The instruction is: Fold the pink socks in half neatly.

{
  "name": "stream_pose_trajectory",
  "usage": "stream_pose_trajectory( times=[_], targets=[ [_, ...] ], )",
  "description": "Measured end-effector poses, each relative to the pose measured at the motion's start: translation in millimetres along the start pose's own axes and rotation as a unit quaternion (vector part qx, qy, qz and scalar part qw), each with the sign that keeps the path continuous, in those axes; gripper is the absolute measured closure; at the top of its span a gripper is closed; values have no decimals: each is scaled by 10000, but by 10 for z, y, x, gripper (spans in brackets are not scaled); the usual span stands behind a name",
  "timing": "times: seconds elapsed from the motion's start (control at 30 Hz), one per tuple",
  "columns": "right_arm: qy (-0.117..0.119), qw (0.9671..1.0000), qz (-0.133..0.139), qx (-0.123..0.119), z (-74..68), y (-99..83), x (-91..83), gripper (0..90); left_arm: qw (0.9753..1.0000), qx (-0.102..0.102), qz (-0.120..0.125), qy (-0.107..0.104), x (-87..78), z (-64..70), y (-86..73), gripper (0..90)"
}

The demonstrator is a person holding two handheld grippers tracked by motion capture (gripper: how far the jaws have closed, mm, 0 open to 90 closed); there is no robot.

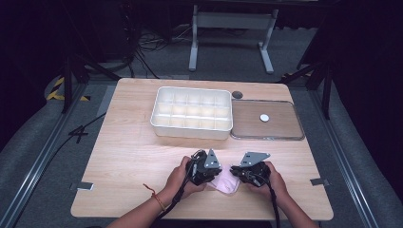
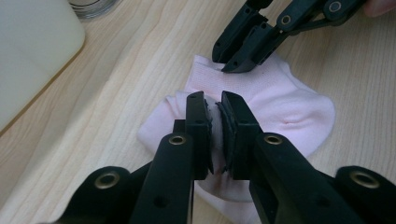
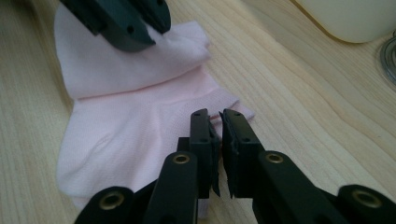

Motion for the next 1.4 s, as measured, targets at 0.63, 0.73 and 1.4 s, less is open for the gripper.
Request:
stream_pose_trajectory(
  times=[0.63,0.73,1.4],
  targets=[
    [33,10000,-21,-87,-7,1,-23,855,9989,161,389,-207,-396,10,-154,710],
    [48,10000,-21,-70,-4,0,-21,857,9988,143,276,-371,-278,20,-259,747],
    [7,9968,801,42,-63,345,-271,870,9980,304,129,-542,1,47,-347,749]
  ],
)
Point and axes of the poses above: each handheld gripper's, and its own axes: x roughly forward along the jaws, y roughly out of its top, z roughly to its right, the point moved 5 cm from there along x, roughly forward along the jaws, and after that the axes turned 15 degrees about -y, right-handed, at the moved point
